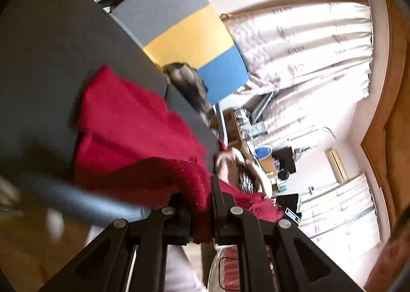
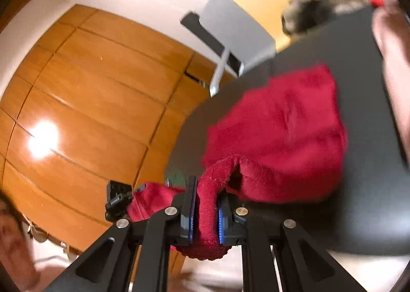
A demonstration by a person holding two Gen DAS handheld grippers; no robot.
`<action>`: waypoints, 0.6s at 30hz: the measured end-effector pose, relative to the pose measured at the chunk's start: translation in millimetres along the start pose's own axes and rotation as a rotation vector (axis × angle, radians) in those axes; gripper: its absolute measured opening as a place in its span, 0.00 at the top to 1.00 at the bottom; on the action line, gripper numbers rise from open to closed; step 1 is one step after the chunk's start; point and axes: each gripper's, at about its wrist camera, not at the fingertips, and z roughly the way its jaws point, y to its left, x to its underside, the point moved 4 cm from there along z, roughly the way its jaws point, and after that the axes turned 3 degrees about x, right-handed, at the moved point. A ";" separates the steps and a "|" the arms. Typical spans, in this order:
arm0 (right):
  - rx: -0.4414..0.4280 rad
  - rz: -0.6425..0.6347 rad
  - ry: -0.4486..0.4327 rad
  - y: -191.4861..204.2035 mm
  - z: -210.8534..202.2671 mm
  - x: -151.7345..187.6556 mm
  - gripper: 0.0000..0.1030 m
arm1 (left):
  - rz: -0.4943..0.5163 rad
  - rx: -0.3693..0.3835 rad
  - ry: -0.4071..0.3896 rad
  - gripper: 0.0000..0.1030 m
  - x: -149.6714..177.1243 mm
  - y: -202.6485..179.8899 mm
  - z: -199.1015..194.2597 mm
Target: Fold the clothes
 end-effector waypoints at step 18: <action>0.180 0.365 -0.064 -181.6 145.7 -130.3 0.60 | -0.153 -0.218 0.034 0.82 -97.2 133.9 157.0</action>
